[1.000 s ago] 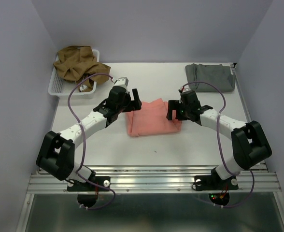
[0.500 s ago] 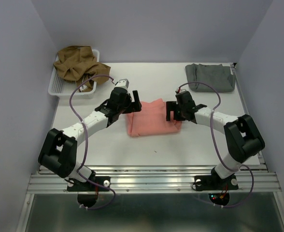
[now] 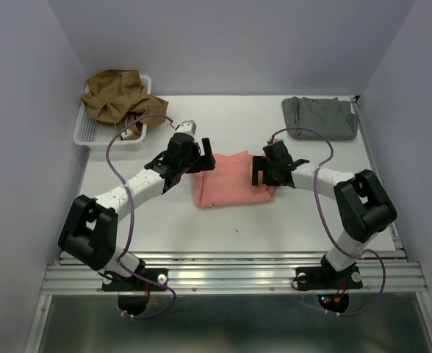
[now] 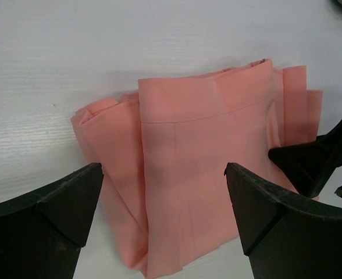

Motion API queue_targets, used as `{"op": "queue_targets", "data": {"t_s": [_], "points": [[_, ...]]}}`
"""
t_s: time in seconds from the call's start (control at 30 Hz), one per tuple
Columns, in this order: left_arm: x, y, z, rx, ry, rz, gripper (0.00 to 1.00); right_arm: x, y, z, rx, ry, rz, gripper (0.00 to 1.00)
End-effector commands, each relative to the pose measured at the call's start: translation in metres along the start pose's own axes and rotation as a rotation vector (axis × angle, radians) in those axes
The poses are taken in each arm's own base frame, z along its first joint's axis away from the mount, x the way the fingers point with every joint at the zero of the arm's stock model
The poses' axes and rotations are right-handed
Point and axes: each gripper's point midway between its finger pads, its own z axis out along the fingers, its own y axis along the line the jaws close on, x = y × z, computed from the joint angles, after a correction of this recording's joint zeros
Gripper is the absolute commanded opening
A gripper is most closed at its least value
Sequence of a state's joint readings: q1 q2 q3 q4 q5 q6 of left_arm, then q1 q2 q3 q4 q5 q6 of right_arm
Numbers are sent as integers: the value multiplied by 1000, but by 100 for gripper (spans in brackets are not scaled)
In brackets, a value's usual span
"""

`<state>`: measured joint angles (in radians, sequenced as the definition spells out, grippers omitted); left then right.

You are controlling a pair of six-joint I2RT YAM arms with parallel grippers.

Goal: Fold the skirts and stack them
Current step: Neatly place the folded skirt to the corner

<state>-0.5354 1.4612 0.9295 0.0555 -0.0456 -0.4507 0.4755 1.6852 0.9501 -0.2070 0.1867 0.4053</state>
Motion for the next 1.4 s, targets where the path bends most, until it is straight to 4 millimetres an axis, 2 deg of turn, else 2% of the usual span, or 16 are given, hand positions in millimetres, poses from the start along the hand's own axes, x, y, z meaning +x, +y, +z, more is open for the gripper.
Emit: {"op": "queue_targets", "data": {"t_s": [0.0,0.2,0.27,0.33,0.37,0.47,0.57,0.63,0.67,0.77,0.8,0.83,1.0,1.23,1.33,1.37], "points": [[-6,-1,1,5,-24,-3,99,-4,-4,9,62,-2,18,100],[-7,-2,0,7,-29,-4,99,4,8,25,11,47,3,100],[-8,-2,0,4,-29,-4,99,6,10,27,1,52,-5,96],[-8,-2,0,2,-29,-1,99,6,10,30,-2,51,-12,78],[-8,-1,0,-1,-29,-2,99,4,11,31,0,47,-15,60],[-7,0,1,-6,-27,-4,99,4,10,34,2,48,-27,37],[-7,1,1,-12,-27,-3,99,1,13,36,-6,44,-46,28],[-9,3,0,-19,-31,-4,99,-6,15,35,-13,32,-57,19],[-10,3,-2,-23,-33,-5,99,-11,17,34,-19,22,-63,10],[-15,6,-7,-34,-46,-8,99,-35,19,29,-7,-47,-76,1],[-19,6,-10,-41,-62,-11,99,-54,19,23,11,-101,-81,1],[-20,8,-10,-49,-63,-13,99,-58,17,22,25,-116,-78,1],[-34,15,-25,-84,-117,-23,99,-118,19,-8,49,-297,-162,1],[-50,27,-40,-125,-161,-39,99,-176,-1,-34,231,-443,-224,1],[-55,30,-44,-139,-174,-45,99,-199,-6,-38,280,-481,-220,1],[-56,32,-45,-144,-174,-48,99,-202,-9,-33,294,-478,-214,1]]}}
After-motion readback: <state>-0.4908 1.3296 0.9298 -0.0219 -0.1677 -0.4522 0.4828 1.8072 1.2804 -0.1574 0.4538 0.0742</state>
